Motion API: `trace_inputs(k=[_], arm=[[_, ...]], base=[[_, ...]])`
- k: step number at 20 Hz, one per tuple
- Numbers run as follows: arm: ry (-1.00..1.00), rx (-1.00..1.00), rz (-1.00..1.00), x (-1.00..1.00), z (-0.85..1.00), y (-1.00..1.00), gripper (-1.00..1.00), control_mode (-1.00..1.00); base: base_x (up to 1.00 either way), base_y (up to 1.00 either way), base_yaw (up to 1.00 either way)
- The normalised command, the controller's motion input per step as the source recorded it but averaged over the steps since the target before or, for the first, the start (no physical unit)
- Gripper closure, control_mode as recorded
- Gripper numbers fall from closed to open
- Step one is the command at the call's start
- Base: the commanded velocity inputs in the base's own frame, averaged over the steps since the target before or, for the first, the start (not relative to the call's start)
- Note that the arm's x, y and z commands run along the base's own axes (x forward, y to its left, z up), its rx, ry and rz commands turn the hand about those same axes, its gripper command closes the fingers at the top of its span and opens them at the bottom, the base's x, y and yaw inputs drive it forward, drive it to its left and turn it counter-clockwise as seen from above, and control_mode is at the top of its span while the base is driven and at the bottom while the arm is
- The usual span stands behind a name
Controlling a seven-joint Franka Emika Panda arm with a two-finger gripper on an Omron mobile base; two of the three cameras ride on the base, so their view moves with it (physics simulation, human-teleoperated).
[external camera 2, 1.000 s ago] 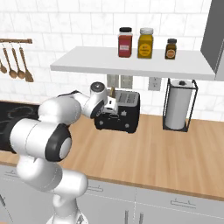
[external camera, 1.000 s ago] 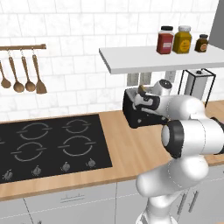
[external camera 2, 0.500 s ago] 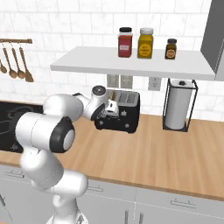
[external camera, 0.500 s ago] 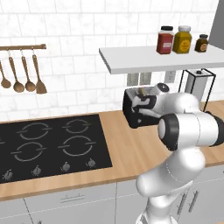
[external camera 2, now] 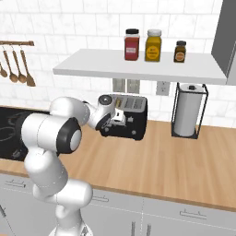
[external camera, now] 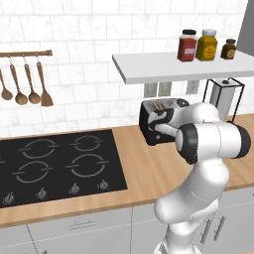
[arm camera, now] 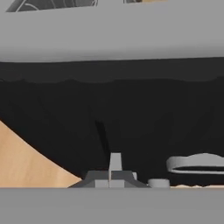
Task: Start the toaster. Once the lever pops up, take the bread to the plate on the dining counter.
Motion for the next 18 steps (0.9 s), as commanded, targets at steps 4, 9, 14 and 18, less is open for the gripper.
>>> trace_inputs(k=[4,9,14,18], arm=[[0.00,0.00,0.00,0.00,-0.64,0.00,1.00,-1.00],[-0.03,0.02,0.00,-0.03,-0.39,0.00,1.00,-1.00],[-0.33,0.02,0.00,-0.47,0.72,-0.02,1.00,-1.00],[-0.21,0.01,-0.01,-0.14,0.72,-0.13,1.00,-1.00]], base=[[0.00,0.00,0.00],[0.00,0.00,0.00],[0.00,0.00,0.00],[0.00,0.00,0.00]])
